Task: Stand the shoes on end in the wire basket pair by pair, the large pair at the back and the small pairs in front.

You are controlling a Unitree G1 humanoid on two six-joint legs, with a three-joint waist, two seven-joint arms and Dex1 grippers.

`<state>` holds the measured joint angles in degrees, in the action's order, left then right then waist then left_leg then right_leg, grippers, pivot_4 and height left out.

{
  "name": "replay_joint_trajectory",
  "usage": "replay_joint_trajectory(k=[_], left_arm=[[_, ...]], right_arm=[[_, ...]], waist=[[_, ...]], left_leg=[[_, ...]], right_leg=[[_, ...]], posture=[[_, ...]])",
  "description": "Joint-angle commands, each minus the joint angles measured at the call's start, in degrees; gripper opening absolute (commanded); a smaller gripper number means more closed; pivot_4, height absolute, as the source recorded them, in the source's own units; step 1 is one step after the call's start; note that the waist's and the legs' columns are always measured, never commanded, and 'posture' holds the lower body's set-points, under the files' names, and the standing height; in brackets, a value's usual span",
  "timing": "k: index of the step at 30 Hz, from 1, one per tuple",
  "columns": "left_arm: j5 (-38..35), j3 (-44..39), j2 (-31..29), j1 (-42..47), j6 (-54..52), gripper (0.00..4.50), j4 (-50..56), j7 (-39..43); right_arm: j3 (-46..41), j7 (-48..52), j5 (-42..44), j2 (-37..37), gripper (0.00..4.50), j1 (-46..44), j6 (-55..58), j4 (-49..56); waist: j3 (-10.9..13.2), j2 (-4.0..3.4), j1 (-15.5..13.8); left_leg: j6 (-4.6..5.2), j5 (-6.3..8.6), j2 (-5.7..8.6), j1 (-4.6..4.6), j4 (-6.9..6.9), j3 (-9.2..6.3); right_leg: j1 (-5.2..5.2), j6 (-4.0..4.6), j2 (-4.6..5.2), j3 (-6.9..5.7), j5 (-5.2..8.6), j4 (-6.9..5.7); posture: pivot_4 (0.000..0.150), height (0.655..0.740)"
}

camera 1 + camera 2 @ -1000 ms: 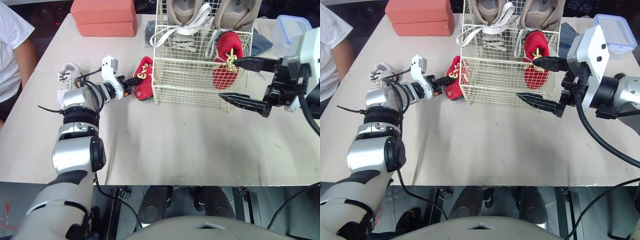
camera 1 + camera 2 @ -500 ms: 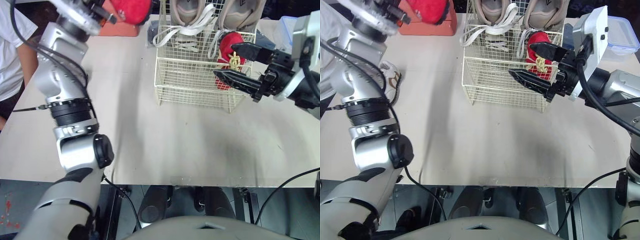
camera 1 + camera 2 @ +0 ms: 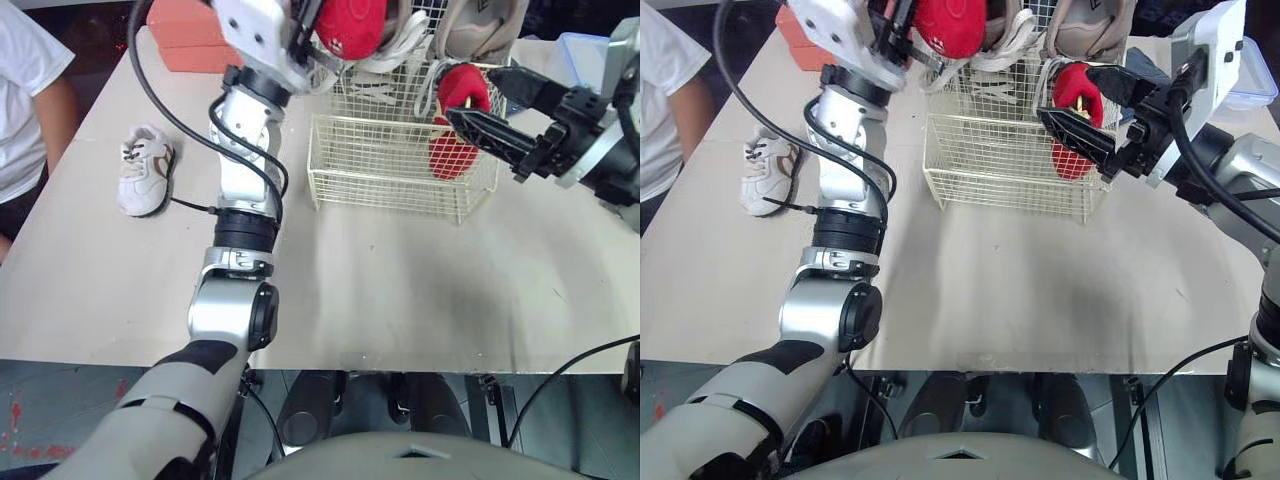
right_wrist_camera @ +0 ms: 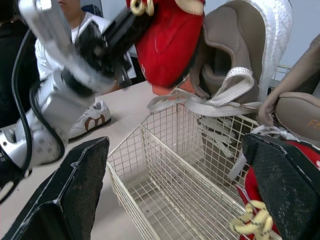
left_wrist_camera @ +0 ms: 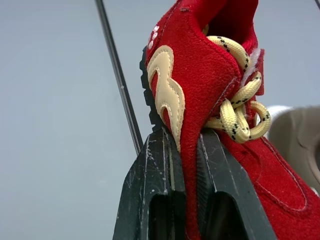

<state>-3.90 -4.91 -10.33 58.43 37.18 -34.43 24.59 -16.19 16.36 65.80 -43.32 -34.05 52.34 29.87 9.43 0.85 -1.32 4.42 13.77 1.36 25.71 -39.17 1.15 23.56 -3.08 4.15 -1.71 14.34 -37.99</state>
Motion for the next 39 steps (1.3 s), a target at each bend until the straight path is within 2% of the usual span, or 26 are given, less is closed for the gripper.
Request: replay_joint_trajectory(k=[1, 6, 10, 15, 20, 23, 32, 34, 39], left_arm=[[2.72, 2.33, 0.32, -0.45, 2.93, 0.01, -6.25, 0.03], [0.6, 3.18, 0.96, -0.45, 5.46, 0.01, -8.9, 2.76], [-1.12, 3.34, 1.29, -1.8, 6.36, 0.01, -5.75, 4.54], [1.33, 4.31, 0.92, -2.83, 8.55, 0.01, -4.64, 2.62], [12.52, 6.09, -0.8, -2.27, 15.01, 0.01, -9.07, -6.93], [16.63, 6.22, -0.95, -1.24, 17.2, 0.01, -12.09, -13.42], [17.32, 5.39, -0.86, 3.27, 18.57, 0.01, -16.39, -20.66], [18.23, 6.42, -1.25, 2.96, 17.31, 0.01, -18.0, -20.16], [14.66, 7.82, -0.84, 0.02, 10.43, 0.01, -19.9, -11.87]], right_arm=[[-3.84, -1.27, 1.85, -1.41, 4.2, 0.73, -0.61, 2.51], [-5.13, -1.88, 2.16, -2.07, 4.2, 1.98, -1.54, 3.57], [-6.0, -2.2, 2.79, -2.41, 4.2, 2.77, -1.99, 4.26], [-6.22, -2.65, 3.2, -2.53, 4.2, 3.22, -2.23, 4.39], [-5.87, -3.02, 3.7, -2.49, 4.2, 2.88, -2.44, 4.21], [-5.75, -3.22, 3.82, -2.57, 4.2, 2.87, -2.48, 4.23], [-6.11, -3.32, 3.97, -3.31, 4.2, 3.49, -2.73, 4.32], [-5.9, -3.2, 3.74, -3.35, 4.2, 3.43, -2.89, 4.17], [-5.98, -3.0, 3.63, -3.48, 4.2, 3.48, -3.03, 4.13]], waist=[[-0.01, 0.0, -0.05], [-0.05, 0.0, -0.09], [-0.05, 0.0, -0.12], [-0.05, 0.0, -0.05], [-0.04, 0.01, 0.31], [-0.04, 0.01, 0.39], [-0.04, 0.01, 0.43], [-0.04, 0.01, 0.46], [-0.04, 0.01, 0.37]], left_leg=[[0.0, 0.0, 0.0, 0.0, 0.0, 0.0], [0.01, 0.01, 0.0, -0.01, -0.02, 0.01], [0.01, 0.01, 0.0, -0.01, -0.02, 0.0], [0.02, 0.01, 0.0, 0.0, -0.02, 0.0], [0.02, 0.01, -0.01, 0.0, 0.0, 0.0], [0.02, 0.01, -0.01, -0.01, 0.01, 0.01], [0.02, 0.01, -0.02, 0.02, 0.01, 0.01], [0.02, 0.01, -0.02, 0.02, 0.03, 0.01], [0.02, 0.01, -0.02, 0.0, 0.0, 0.01]], right_leg=[[0.0, 0.0, 0.0, -0.01, 0.0, 0.0], [-0.01, -0.01, -0.01, -0.1, -0.01, 0.0], [-0.01, -0.02, -0.01, -0.14, -0.01, 0.0], [-0.01, -0.02, -0.01, -0.13, -0.01, 0.0], [0.0, -0.02, -0.03, -0.13, -0.01, 0.0], [0.0, -0.02, -0.04, -0.13, -0.01, -0.01], [0.02, -0.03, -0.02, -0.15, -0.01, 0.01], [0.03, -0.03, -0.03, -0.15, -0.01, 0.01], [0.01, -0.03, -0.03, -0.16, -0.01, -0.01]], posture=[[0.15, 0.74], [0.15, 0.74], [0.15, 0.74], [0.15, 0.74], [0.15, 0.74], [0.15, 0.74], [0.15, 0.74], [0.15, 0.74], [0.15, 0.74]])
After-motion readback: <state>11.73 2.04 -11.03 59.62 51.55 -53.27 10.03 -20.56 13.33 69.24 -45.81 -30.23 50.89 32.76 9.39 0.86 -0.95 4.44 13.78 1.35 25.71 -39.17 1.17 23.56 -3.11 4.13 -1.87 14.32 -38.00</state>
